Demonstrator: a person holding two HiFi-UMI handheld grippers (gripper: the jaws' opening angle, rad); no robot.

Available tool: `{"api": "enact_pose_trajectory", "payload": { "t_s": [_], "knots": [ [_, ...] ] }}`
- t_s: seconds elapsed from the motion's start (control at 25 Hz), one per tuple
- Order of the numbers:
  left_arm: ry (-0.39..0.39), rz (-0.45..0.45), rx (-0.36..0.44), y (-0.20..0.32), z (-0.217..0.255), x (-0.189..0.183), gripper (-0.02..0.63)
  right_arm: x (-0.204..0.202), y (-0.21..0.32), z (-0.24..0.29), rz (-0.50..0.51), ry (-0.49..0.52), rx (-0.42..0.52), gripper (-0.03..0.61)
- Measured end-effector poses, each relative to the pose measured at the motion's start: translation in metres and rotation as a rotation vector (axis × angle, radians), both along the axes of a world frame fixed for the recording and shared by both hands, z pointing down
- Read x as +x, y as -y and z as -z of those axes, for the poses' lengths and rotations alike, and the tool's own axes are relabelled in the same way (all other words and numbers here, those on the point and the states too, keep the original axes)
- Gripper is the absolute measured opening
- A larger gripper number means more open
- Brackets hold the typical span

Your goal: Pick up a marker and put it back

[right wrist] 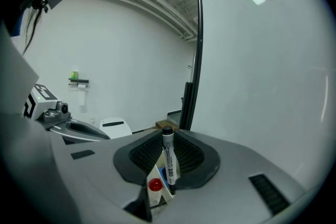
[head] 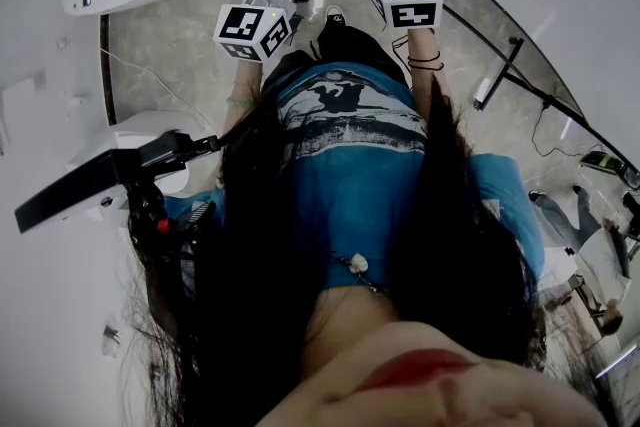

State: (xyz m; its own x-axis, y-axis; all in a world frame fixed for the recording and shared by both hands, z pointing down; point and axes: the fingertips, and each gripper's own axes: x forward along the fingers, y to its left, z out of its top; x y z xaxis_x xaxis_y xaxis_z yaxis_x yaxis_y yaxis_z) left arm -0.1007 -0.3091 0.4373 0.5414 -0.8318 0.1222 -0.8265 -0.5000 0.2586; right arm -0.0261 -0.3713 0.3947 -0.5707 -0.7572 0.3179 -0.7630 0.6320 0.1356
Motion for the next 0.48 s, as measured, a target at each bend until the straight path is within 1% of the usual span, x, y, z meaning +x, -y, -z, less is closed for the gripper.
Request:
{"api": "enact_pose_trajectory", "payload": {
  "t_s": [0.12,0.32,0.48],
  "knots": [
    [0.011,-0.01,0.0,-0.002,-0.002,0.001,0.0,0.007,-0.007,0.011,-0.016,0.016,0.033,0.071],
    [0.021,-0.024,-0.005,-0.005,-0.005,0.003,0.0,0.017,-0.016,0.027,-0.033,0.154,0.015,0.071],
    [0.027,-0.041,-0.01,-0.007,-0.007,0.008,0.0,0.022,-0.02,0.032,-0.042,0.172,0.027,0.071]
  ]
}}
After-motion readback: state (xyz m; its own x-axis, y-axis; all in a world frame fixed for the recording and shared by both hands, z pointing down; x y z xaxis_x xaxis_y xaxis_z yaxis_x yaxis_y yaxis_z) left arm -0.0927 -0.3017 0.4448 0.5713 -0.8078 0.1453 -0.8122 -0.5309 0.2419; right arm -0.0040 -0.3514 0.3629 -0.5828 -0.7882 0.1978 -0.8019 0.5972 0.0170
